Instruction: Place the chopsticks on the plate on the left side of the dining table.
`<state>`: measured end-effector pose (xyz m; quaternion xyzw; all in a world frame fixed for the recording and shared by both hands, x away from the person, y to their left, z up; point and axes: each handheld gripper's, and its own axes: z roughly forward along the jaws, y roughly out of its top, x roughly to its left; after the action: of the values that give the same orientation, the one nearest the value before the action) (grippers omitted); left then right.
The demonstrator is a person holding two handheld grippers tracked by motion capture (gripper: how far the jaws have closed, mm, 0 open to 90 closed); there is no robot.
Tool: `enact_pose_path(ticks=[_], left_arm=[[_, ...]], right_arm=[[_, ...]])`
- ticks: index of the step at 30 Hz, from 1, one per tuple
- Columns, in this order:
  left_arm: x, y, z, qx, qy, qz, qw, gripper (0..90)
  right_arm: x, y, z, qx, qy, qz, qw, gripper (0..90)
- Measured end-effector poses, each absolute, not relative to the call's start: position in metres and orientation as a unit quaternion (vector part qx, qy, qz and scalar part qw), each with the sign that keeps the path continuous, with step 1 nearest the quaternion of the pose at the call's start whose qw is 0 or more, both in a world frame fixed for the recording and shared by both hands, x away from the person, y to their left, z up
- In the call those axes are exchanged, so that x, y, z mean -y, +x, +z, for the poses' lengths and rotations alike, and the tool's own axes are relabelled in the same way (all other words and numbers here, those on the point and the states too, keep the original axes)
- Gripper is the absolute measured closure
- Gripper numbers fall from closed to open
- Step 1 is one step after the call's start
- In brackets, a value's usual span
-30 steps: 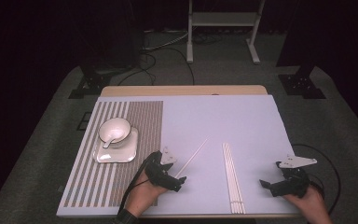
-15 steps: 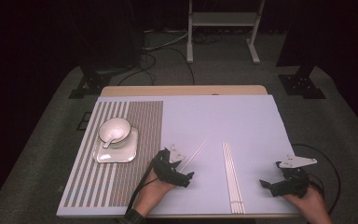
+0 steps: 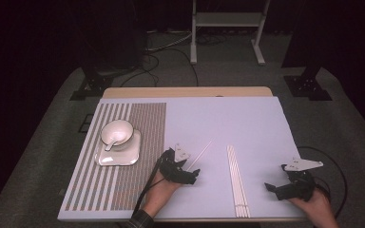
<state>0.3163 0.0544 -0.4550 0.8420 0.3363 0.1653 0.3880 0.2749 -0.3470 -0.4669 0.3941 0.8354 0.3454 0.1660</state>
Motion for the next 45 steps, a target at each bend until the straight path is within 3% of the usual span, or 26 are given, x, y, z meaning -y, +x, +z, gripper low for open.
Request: enact_pose_path(ticks=[11,23,45], left_arm=[[-0.051,0.318,-0.458,-0.337,0.838,0.177,0.390,22.8],[-0.046,0.316,-0.462,-0.328,0.846,0.167,0.386,38.2],[-0.053,0.303,-0.455,-0.341,0.843,0.166,0.382,58.6]], right_arm=[[0.347,0.275,-0.467,-0.836,0.393,0.345,0.167,0.0],[0.347,0.275,-0.467,-0.835,0.394,0.346,0.166,0.0],[0.347,0.275,-0.467,-0.836,0.393,0.346,0.167,0.0]])
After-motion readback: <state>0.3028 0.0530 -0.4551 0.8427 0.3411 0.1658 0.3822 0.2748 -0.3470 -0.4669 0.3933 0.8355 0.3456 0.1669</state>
